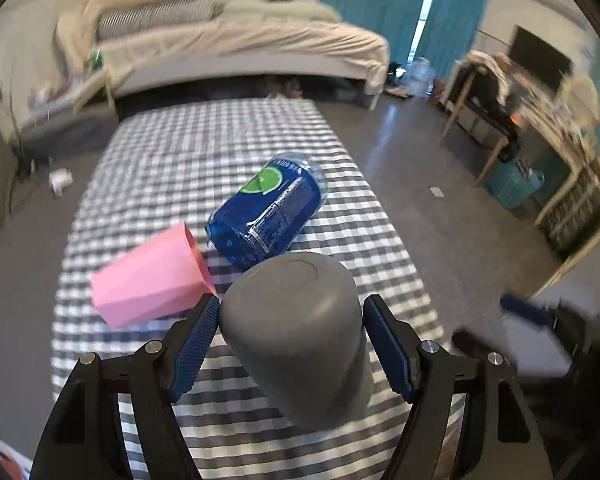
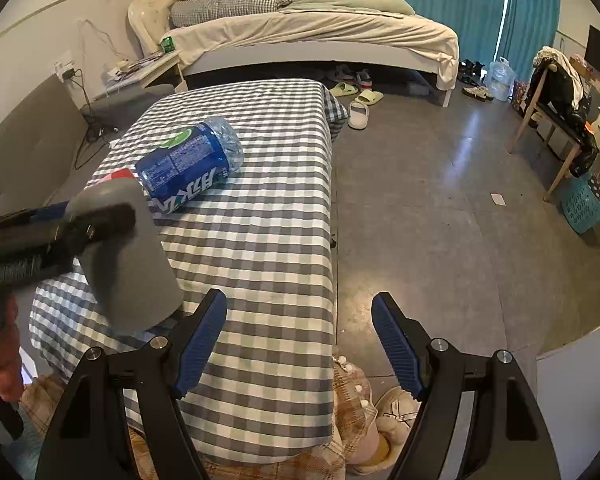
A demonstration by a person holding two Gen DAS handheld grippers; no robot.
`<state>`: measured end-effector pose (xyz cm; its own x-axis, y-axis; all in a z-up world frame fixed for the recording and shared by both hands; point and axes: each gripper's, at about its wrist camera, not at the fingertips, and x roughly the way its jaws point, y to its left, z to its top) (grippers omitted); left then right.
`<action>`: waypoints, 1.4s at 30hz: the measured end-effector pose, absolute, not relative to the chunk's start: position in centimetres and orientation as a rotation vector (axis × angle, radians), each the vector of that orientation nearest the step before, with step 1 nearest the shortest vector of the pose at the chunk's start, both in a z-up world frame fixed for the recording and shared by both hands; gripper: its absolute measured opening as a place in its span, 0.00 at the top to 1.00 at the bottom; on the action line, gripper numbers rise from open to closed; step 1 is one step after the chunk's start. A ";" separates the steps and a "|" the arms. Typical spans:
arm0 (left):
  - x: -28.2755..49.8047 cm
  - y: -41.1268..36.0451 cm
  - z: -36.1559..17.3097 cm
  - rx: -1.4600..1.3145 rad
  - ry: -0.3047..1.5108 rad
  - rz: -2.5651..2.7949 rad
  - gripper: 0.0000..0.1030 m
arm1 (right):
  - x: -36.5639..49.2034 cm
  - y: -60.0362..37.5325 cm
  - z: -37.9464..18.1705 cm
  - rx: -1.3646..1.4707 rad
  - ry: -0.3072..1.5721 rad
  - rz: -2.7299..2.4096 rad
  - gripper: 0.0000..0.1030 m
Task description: Flip cup upside down
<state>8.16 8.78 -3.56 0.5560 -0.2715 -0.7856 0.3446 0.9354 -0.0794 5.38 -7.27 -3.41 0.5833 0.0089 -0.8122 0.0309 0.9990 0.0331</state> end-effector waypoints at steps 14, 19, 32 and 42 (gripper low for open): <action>4.7 7.7 -6.5 0.151 0.862 -0.469 0.09 | 3.8 -8.6 -3.1 0.084 0.893 -0.052 0.27; 4.5 7.2 -8.9 0.144 0.896 -0.476 0.09 | 3.4 -8.8 -3.5 0.090 0.910 -0.065 0.27; 4.4 7.0 -9.9 0.224 0.827 -0.503 0.29 | 3.6 -7.6 -3.6 0.064 0.930 -0.059 0.27; 6.2 8.2 -10.2 0.220 0.791 -0.428 0.28 | 3.6 -6.2 -3.7 0.051 0.941 -0.030 0.27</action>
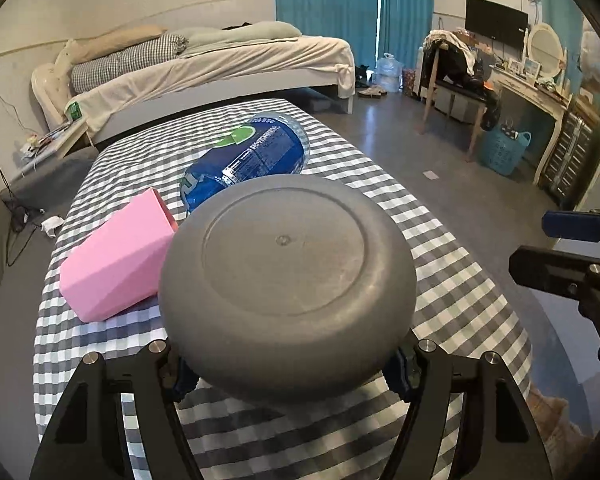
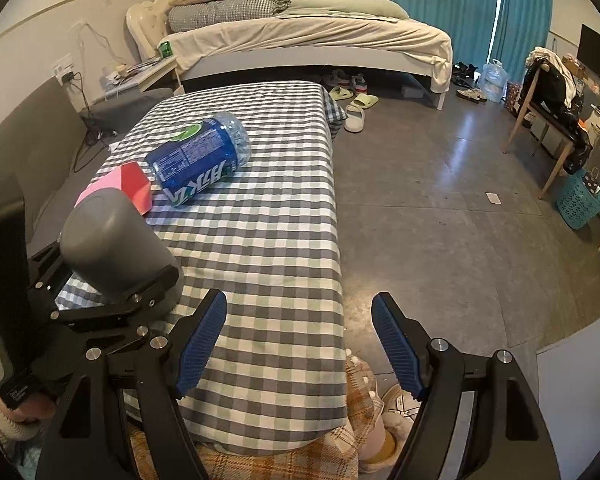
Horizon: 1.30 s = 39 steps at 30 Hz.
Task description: Flip cup upside down
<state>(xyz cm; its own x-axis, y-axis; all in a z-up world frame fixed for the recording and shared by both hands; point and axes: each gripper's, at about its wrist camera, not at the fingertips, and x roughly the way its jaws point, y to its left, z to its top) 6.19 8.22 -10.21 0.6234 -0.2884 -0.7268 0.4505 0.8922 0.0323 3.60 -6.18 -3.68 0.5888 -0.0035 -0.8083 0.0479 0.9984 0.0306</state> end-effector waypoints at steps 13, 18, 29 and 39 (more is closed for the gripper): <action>4.4 10.8 -8.4 0.151 0.782 -0.452 0.17 | 3.0 -5.3 -3.1 0.066 0.911 -0.013 0.27; 4.1 12.4 -6.8 0.082 0.754 -0.439 0.17 | 2.8 -4.5 -2.5 0.048 0.897 0.000 0.27; 1.0 13.7 -2.9 0.038 0.641 -0.460 0.17 | 1.2 -3.3 -0.3 0.030 0.819 0.009 0.27; -0.3 17.5 -1.1 0.016 0.510 -0.265 0.14 | -1.2 -0.1 1.5 -0.028 0.601 0.040 0.27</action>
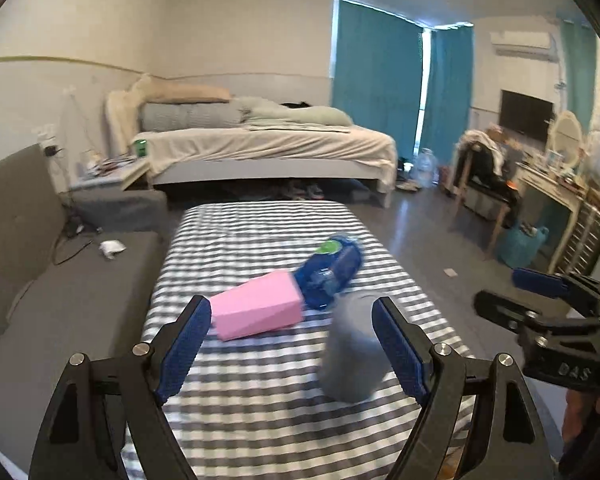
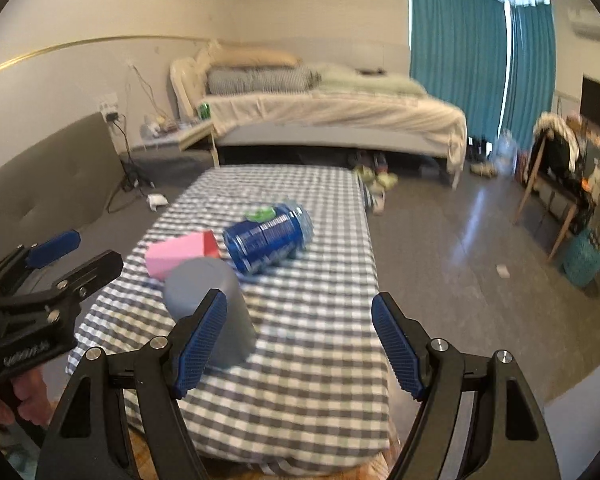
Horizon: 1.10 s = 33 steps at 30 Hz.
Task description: Flip cup upside down
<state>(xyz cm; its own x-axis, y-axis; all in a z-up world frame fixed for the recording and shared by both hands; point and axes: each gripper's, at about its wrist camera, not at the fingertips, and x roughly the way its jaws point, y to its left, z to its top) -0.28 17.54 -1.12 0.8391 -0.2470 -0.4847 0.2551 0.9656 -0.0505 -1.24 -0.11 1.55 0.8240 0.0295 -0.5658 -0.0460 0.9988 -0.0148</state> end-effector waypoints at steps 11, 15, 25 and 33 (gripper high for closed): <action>-1.0 20.8 -2.7 -0.038 0.518 -0.171 0.00 | -1.8 0.4 0.4 -0.041 0.576 0.028 0.00; -1.1 20.4 -3.0 -0.020 0.537 -0.177 0.00 | -2.0 0.3 0.4 -0.037 0.571 0.021 0.00; -1.5 20.4 -3.1 -0.005 0.529 -0.182 0.00 | -2.2 0.5 0.3 -0.046 0.573 0.024 0.00; -1.5 20.6 -3.0 -0.001 0.530 -0.181 0.00 | -2.2 0.5 0.2 -0.046 0.576 0.024 0.00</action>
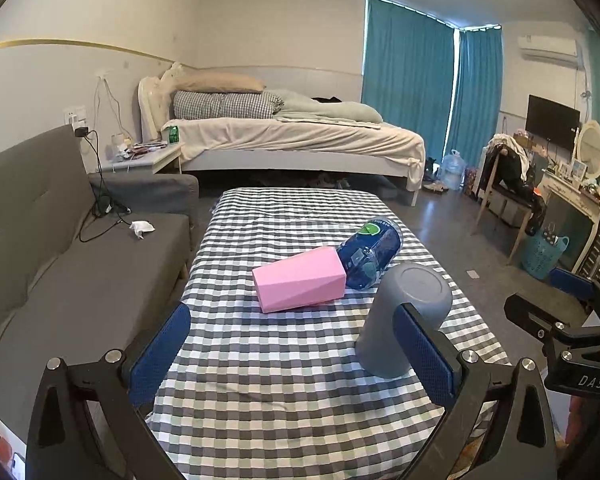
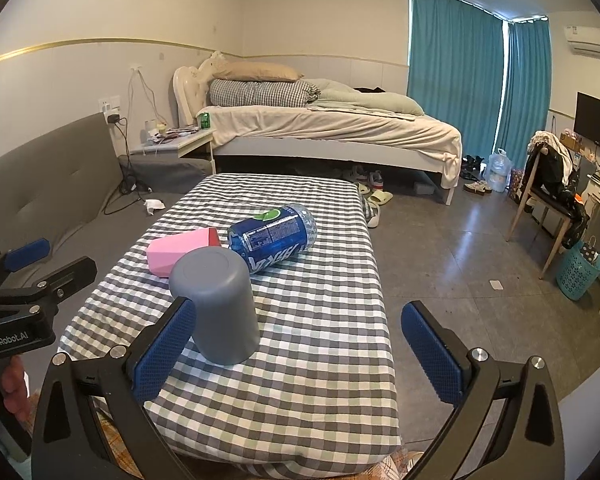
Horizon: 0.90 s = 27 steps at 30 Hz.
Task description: Flip cup upside down
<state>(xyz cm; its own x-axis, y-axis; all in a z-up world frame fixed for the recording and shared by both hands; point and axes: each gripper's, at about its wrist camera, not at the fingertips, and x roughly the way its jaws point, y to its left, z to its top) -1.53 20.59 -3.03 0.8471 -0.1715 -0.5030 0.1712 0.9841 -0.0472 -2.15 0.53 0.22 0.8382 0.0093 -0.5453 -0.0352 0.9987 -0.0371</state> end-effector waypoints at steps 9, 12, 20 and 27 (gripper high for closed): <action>-1.6 20.8 -2.9 -0.001 0.528 -0.172 0.00 | -2.2 0.5 0.0 -0.045 0.581 0.022 0.00; -1.7 20.8 -2.8 0.000 0.525 -0.169 0.00 | -2.2 0.4 -0.1 -0.042 0.585 0.019 0.00; -1.7 20.9 -2.7 0.000 0.523 -0.162 0.00 | -2.1 0.3 -0.1 -0.043 0.587 0.019 0.00; -1.8 21.0 -2.7 -0.004 0.525 -0.160 0.00 | -2.1 0.2 -0.2 -0.047 0.592 0.015 0.00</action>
